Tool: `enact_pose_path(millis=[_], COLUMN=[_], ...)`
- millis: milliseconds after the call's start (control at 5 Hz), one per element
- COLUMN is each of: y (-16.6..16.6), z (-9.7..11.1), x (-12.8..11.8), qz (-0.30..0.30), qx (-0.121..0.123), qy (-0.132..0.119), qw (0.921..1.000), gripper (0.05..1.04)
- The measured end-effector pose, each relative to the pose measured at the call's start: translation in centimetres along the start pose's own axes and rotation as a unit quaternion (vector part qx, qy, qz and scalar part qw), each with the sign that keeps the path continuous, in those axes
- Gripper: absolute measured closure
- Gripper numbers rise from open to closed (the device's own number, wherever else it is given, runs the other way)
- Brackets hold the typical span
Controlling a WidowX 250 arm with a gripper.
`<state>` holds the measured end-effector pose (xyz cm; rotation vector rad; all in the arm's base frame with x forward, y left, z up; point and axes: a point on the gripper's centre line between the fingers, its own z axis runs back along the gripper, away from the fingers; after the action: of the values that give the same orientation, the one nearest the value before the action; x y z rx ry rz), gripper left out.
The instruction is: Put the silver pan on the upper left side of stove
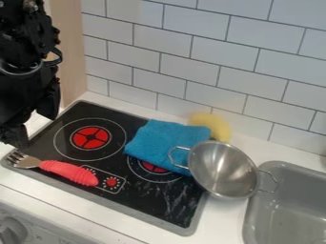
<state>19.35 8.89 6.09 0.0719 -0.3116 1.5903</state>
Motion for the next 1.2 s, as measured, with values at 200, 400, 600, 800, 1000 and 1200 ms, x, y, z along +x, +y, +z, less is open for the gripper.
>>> enact_pose_path(millis=[200, 400, 600, 800, 1000, 1200], y=[1.2, 1.1, 0.3, -0.4, -0.7, -0.9], z=[-0.6, -0.5, 1.0, 1.3, 1.7, 1.6], x=[-0.5, -1.7, -3.0, -4.8, -6.6, -8.3], qz=[0.001, -0.006, -0.002, 0.002, -0.017, -0.032], qx=[0.018, 0.006, -0.040, -0.069, -0.078, -0.079], qy=[0.007, 0.015, 0.019, 0.055, 0.069, 0.086], qw=[0.9998, 0.9999, 0.9990, 0.9961, 0.9945, 0.9926], gripper=[0.084, 0.084, 0.084, 0.084, 0.084, 0.084])
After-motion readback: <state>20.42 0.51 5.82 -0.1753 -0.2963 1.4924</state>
